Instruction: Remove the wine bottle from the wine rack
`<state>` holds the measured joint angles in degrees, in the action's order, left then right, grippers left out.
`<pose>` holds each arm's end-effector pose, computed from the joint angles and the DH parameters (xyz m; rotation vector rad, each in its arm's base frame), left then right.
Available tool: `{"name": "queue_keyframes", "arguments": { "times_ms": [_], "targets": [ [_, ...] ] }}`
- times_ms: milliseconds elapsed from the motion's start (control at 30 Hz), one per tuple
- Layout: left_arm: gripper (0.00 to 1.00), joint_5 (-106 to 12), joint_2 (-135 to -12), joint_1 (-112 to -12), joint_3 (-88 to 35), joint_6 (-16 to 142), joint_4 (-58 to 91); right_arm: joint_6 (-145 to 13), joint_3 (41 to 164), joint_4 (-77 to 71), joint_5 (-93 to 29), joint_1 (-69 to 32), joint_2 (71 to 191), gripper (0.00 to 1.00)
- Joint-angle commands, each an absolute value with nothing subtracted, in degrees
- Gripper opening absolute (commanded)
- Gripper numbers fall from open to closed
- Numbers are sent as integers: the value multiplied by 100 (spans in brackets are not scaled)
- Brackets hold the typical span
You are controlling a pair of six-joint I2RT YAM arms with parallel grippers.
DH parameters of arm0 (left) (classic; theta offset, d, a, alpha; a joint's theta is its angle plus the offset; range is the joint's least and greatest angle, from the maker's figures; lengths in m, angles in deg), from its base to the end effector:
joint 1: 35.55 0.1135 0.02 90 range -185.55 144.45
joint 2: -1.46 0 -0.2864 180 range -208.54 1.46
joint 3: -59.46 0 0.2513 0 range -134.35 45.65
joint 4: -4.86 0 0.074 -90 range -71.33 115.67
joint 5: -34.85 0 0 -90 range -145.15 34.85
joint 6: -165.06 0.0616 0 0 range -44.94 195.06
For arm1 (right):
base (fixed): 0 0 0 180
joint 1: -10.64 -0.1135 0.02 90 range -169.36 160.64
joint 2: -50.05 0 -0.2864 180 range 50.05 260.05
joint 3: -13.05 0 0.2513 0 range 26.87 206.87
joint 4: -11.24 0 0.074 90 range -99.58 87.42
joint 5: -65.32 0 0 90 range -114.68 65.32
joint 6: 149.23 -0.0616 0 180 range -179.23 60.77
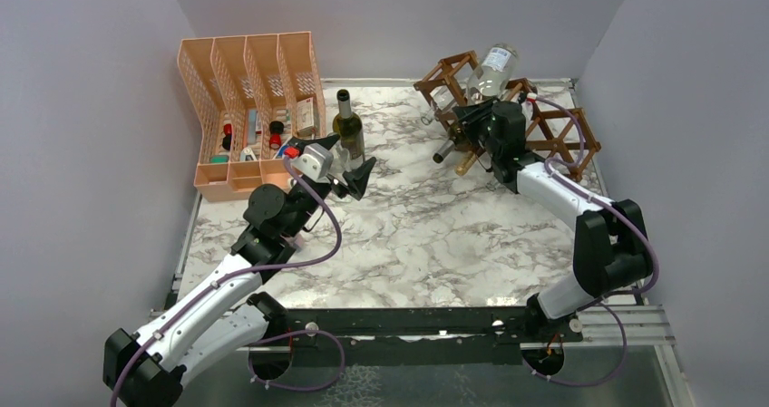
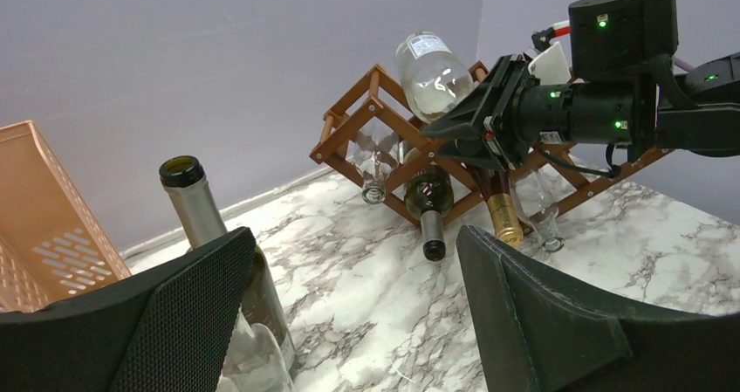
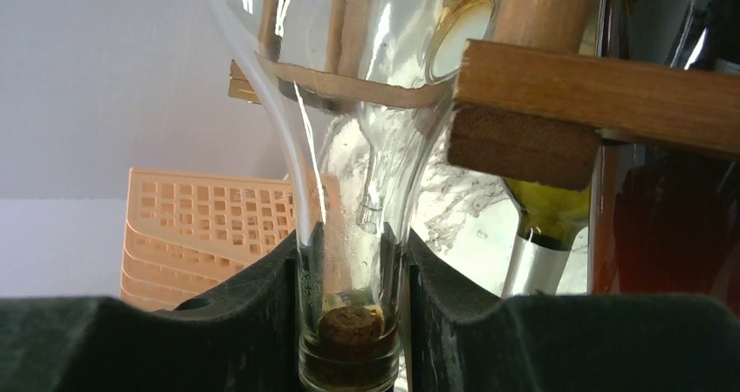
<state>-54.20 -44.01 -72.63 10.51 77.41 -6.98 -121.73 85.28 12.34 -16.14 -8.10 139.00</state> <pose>0.1596 -0.1219 0.3687 0.4594 1.2395 -0.5276 0.3679 0.1151 0.2912 0.8183 1.7452 0.8416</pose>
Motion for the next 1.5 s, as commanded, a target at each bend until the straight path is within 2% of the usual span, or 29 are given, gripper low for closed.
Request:
{"name": "queue_keyframes", "arguments": {
  "times_ms": [0, 300, 533, 1467],
  "targets": [
    [92, -5269, -4442, -7229, 1058, 7653, -857, -11648, 8268, 2209, -1783, -838, 13785, 1],
    [92, -5244, -4460, -7228, 1058, 7664, -858, -11245, 7530, 3863, -2303, -781, 13712, 1],
    [92, -5199, -4495, -7229, 1049, 7656, -865, -11336, 7315, 4600, -2408, -781, 13591, 1],
    [91, -5085, -4555, -7233, 1032, 7664, -862, -12115, 6983, 5530, -2539, -730, 12869, 1]
  ]
}}
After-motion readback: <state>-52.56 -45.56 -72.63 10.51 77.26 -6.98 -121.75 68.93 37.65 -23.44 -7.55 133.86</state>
